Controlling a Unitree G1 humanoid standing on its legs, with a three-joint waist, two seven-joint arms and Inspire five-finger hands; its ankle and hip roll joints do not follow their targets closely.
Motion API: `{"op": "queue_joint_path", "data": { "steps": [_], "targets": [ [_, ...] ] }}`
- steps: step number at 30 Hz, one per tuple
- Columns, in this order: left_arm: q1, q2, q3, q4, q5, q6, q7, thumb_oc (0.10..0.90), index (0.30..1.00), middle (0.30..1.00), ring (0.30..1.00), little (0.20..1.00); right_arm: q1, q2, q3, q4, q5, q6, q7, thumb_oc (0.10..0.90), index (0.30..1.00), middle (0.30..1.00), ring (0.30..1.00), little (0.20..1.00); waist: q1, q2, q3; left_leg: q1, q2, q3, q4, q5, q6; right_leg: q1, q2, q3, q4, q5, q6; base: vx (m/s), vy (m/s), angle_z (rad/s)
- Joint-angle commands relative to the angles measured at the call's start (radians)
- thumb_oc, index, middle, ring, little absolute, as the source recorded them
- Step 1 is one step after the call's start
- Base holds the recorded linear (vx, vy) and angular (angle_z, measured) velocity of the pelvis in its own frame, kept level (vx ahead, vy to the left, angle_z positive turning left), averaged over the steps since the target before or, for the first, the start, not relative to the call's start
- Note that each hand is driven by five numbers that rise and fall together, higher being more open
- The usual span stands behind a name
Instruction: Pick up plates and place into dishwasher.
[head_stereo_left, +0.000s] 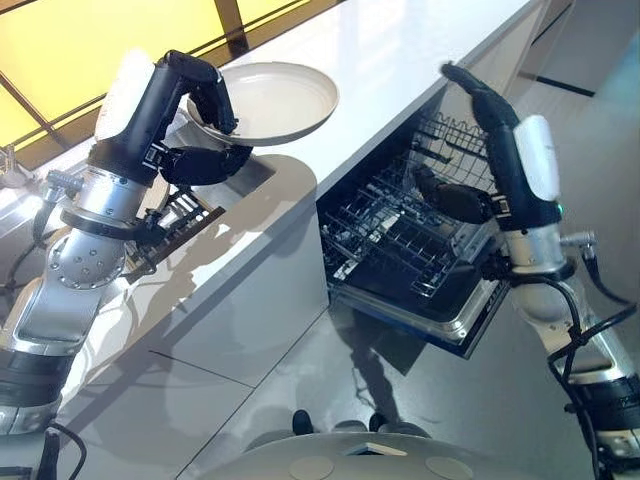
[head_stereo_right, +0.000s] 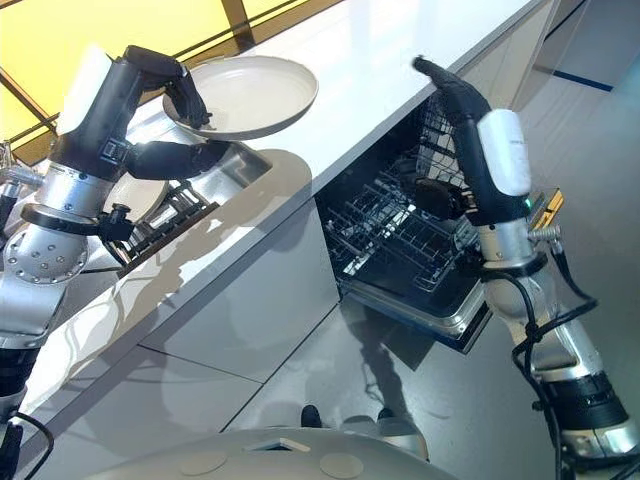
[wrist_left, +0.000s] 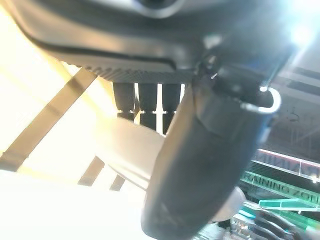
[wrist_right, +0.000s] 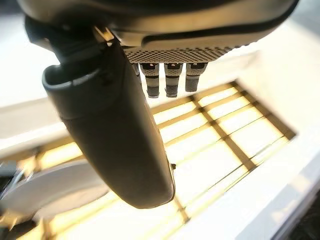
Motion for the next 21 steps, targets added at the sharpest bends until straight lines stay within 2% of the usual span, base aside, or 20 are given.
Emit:
{"op": "queue_joint_path", "data": {
  "steps": [1,7,12,21],
  "targets": [
    [-0.188,0.020,-0.015,-0.008,-0.098,-0.021,-0.002,0.100,0.300,0.300,0.300,0.200,-0.140,-0.039,0.011,-0.075,0.015,-0.023,0.042,0.800,0.900,0.900,0.900,0.900,0.012,-0.054,-0.069,0.012,-0.076,-0.027,0.013,-0.108,0.022,-0.054,0.007,-0.029,0.055,0.004,0.073,0.00,0.000,0.00],
    [-0.226,0.001,-0.046,-0.024,-0.169,0.011,-0.066,0.100,0.300,0.300,0.300,0.200,-0.203,-0.044,0.035,-0.089,0.008,-0.027,0.043,0.800,0.900,0.900,0.900,0.900,0.018,-0.058,-0.069,0.012,-0.077,-0.033,0.014,-0.108,0.022,-0.052,0.005,-0.034,0.056,0.006,0.072,0.00,0.000,0.00],
    [-0.251,-0.032,-0.079,-0.028,-0.233,0.044,-0.130,0.100,0.300,0.300,0.300,0.200,-0.260,-0.015,0.075,-0.108,-0.018,-0.044,0.052,0.800,0.900,0.900,0.900,0.900,0.024,-0.058,-0.071,0.013,-0.081,-0.039,0.013,-0.110,0.021,-0.049,0.005,-0.035,0.050,0.008,0.074,0.00,0.000,0.00],
    [-0.282,-0.077,-0.141,-0.043,-0.298,0.113,-0.198,0.100,0.300,0.300,0.300,0.200,-0.350,0.031,0.147,-0.135,-0.014,-0.018,0.043,0.800,0.900,0.900,0.900,0.900,0.035,-0.058,-0.071,0.013,-0.083,-0.042,0.016,-0.111,0.020,-0.043,0.004,-0.037,0.038,0.012,0.074,0.00,-0.004,0.02]
  ]
}}
